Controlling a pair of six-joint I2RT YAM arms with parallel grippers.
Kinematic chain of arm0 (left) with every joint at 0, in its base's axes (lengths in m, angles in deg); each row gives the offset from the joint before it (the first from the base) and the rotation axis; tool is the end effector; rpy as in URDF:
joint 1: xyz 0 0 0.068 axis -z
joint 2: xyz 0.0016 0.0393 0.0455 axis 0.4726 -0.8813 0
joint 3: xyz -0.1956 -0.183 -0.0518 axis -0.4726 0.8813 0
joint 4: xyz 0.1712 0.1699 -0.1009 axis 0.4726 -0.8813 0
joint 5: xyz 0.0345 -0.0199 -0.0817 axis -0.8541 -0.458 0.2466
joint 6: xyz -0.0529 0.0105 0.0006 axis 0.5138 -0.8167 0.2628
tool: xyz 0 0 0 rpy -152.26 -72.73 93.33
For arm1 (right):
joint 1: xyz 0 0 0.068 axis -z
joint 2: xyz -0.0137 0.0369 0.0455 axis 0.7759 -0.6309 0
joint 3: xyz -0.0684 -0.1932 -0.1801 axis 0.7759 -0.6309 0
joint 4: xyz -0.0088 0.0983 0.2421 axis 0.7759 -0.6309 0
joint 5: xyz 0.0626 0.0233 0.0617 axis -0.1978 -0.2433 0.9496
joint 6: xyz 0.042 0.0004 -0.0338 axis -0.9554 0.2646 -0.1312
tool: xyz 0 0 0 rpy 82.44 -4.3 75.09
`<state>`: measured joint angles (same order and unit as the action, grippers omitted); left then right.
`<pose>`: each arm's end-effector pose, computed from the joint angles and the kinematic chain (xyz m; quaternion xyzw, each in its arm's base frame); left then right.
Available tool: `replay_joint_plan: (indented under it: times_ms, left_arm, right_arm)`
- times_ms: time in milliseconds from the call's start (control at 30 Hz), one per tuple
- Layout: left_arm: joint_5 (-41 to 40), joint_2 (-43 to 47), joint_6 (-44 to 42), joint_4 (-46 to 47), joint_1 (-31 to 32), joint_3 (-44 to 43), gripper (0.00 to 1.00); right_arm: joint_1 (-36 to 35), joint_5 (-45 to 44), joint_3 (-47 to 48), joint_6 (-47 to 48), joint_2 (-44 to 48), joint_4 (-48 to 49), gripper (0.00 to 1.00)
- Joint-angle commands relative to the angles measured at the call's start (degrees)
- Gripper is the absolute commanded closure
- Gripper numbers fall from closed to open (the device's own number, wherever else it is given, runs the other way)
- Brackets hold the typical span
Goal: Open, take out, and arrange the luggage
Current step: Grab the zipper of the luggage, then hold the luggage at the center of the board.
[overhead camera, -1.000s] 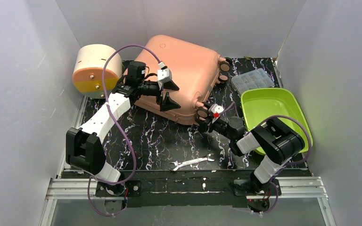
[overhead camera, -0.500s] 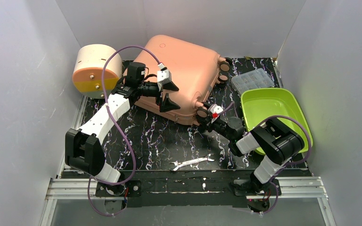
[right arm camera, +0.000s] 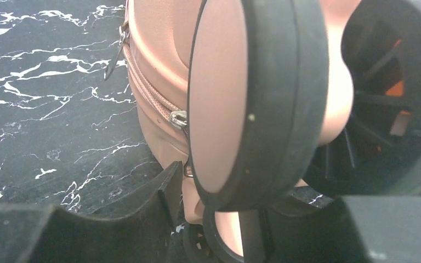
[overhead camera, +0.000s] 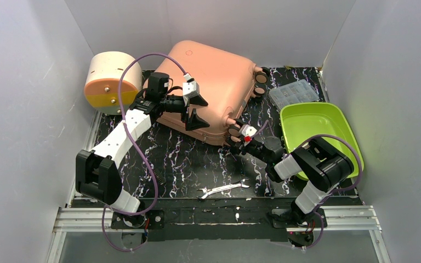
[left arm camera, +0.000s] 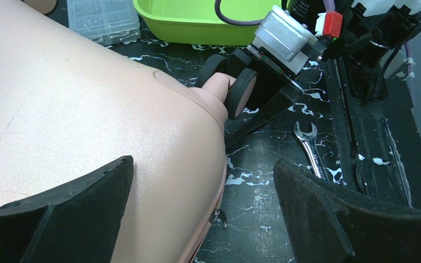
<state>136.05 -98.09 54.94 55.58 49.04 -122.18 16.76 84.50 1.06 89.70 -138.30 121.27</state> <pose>0.3065 -0.1502 0.3415 0.5534 0.5406 -0.4002 0.4914 0.2122 0.1580 0.1550 -0.3787 0.5810 0.2497 0.6757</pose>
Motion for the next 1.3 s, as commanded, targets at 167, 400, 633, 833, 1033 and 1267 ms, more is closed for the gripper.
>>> replay_joint_plan:
  times_ms: [167, 400, 633, 833, 1033, 1267]
  left_arm:
    - [0.54, 1.79, -0.23, -2.42, 0.17, 0.64, 0.01]
    - [0.49, 1.83, -0.16, -2.36, 0.20, 0.80, 0.00]
    - [0.45, 2.05, -0.33, -2.31, 0.18, 1.27, 0.01]
    - [0.54, 2.23, -0.54, -2.27, 0.18, 1.94, 0.01]
    - [0.84, 2.03, -0.61, -2.35, 0.17, 1.82, 0.01]
    - [1.39, 1.63, -0.62, -2.79, 0.17, 1.03, 0.01]
  right_arm:
    - [-2.53, 1.48, 2.39, 1.57, 2.80, 10.42, 0.61]
    - [-3.31, 0.69, 2.30, 1.39, 3.12, 10.53, 0.68]
    - [-3.36, 0.23, 2.50, 2.91, 3.45, 8.09, 0.91]
    - [-1.14, -1.45, 2.66, 2.86, 3.44, 4.64, 0.94]
    - [3.85, 0.56, 2.63, -2.55, 3.31, 2.94, 0.94]
    - [8.74, 4.53, 3.11, -7.76, 2.64, 2.81, 0.95]
